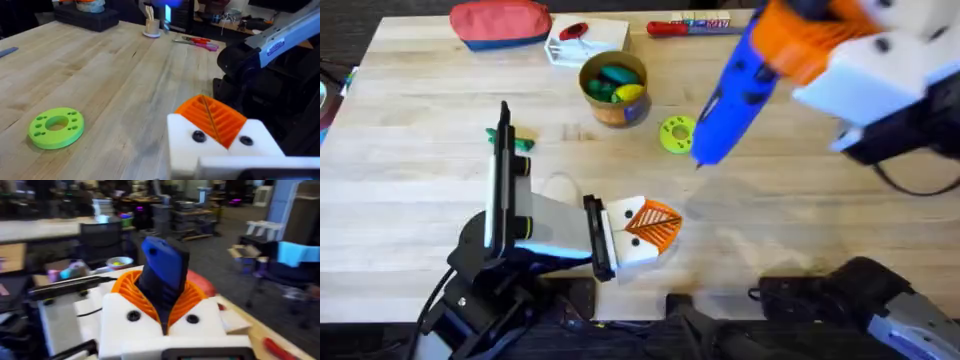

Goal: Pick up the gripper from the table and insert it into the empty holder that is missing its gripper. Then pick up a screw, insert it into the mounting hole, and use the screwdriver to tighten it. Finally, clean up the table by picking up the vegetable and placing it into the bucket.

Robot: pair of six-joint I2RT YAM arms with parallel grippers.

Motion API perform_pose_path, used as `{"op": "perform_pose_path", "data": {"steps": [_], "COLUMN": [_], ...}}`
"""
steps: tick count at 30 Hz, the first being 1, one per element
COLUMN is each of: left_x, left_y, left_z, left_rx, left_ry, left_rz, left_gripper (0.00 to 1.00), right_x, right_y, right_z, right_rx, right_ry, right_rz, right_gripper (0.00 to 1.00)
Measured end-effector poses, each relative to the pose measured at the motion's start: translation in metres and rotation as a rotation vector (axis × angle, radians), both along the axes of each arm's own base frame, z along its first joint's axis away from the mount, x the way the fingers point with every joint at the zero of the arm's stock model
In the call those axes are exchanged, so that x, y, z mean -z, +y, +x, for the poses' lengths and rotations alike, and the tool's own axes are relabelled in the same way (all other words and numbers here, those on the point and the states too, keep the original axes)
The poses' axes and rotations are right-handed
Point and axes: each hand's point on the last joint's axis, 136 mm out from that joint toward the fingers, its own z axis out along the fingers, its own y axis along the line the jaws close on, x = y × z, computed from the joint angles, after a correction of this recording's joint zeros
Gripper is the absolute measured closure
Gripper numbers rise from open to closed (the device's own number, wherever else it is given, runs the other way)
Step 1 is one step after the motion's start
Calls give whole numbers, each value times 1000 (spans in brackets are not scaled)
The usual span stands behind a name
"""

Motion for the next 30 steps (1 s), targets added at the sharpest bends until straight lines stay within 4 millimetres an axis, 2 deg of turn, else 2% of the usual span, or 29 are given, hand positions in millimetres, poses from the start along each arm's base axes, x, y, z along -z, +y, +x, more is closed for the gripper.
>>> {"op": "perform_pose_path", "data": {"steps": [5, 10, 14, 19, 30], "left_x": [0, 0, 0, 0, 0], "left_y": [0, 0, 0, 0, 0], "left_z": [0, 0, 0, 0, 0], "left_rx": [0, 0, 0, 0, 0], "left_ry": [0, -1, 0, 0, -1], "left_rz": [0, 0, 0, 0, 0], "left_gripper": [983, 983, 983, 983, 983], "right_x": [8, 6, 10, 23, 23], "right_y": [42, 70, 85, 96, 97], "right_z": [-17, -30, -31, -24, -22], "right_rx": [-136, -214, -242, -240, -236], "right_ry": [47, 47, 57, 84, 74], "right_rz": [12, 33, 32, 4, 5], "right_gripper": [994, 994, 994, 994, 994]}}
